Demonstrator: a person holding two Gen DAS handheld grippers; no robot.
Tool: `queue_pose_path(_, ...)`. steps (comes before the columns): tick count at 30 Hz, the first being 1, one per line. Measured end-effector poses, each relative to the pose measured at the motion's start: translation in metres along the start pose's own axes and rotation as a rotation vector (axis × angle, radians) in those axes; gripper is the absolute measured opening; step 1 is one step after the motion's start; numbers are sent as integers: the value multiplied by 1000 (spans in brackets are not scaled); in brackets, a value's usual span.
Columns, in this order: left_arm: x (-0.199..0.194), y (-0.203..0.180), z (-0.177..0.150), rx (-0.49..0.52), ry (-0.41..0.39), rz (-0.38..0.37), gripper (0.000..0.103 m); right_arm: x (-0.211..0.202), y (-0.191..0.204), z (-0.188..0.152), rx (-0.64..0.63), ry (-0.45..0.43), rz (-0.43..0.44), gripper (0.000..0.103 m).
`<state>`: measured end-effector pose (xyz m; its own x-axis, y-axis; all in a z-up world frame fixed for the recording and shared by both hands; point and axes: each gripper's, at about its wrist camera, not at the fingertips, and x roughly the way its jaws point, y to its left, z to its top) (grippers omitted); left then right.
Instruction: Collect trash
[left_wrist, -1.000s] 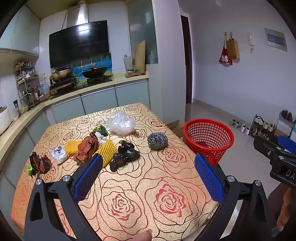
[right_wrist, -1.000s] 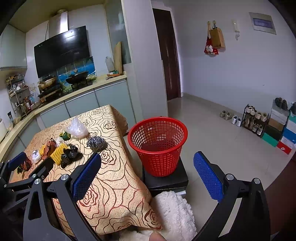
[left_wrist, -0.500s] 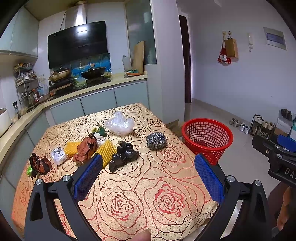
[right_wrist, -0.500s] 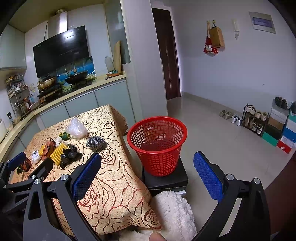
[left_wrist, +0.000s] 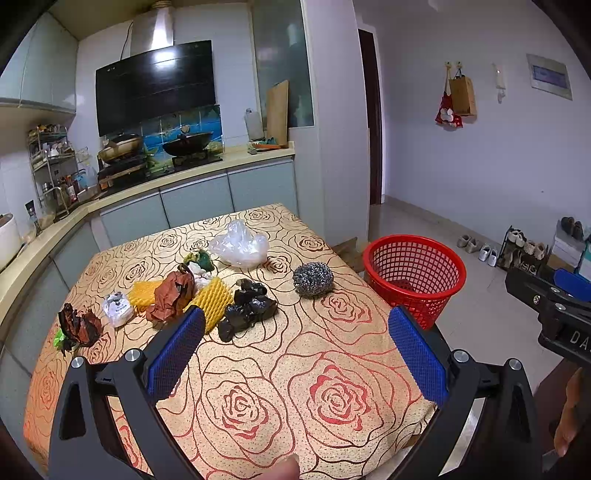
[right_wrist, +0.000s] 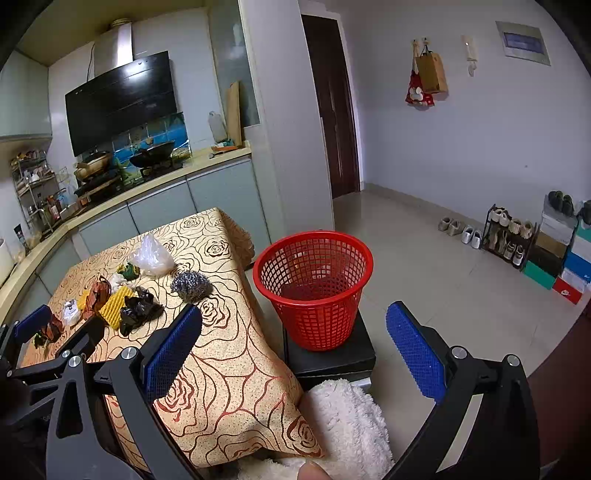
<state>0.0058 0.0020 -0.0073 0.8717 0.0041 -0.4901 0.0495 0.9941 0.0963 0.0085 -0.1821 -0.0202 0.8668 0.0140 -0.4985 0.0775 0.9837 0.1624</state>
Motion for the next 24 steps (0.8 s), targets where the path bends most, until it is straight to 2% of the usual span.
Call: queue_pose_path(24,1,4,-1,-9,5,0,96,1,-1,0,2,4,-1,98)
